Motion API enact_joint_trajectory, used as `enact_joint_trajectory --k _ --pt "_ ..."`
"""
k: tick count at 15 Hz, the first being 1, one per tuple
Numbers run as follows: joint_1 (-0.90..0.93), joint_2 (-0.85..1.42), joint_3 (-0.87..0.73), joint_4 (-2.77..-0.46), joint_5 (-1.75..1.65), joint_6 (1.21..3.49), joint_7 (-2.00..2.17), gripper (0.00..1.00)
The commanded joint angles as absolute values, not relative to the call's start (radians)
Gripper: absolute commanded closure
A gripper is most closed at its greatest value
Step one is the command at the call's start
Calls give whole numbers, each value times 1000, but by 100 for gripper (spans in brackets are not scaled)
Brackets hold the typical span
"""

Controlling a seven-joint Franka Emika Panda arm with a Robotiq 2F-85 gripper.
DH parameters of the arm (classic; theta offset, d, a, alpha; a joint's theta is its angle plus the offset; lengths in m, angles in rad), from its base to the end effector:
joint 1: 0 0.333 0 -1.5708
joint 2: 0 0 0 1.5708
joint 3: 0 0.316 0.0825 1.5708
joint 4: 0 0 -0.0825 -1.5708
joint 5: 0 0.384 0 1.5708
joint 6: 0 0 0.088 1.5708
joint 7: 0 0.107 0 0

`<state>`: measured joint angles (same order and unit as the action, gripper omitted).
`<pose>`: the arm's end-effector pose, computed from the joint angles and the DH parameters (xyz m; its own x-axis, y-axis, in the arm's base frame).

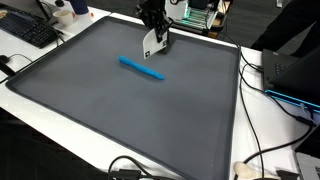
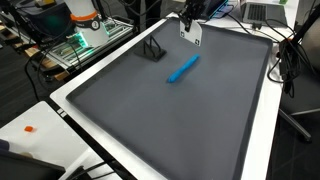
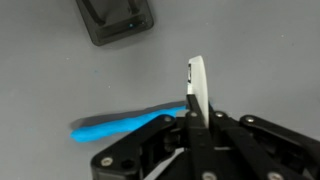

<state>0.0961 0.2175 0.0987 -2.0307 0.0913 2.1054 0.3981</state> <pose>0.5603 0.1137 0.3298 0.9542 -0.2474 -0.1684 -0.2557 -0.9663 -0.0293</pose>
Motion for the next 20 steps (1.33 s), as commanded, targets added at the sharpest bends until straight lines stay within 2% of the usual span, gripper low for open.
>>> enact_joint_trajectory --k 1,2,20 --pt "108 217 86 -2027 94 2100 395 96" --pt "108 217 86 -2026 94 2098 395 99" --pt "166 398 85 -1898 -93 2145 204 99"
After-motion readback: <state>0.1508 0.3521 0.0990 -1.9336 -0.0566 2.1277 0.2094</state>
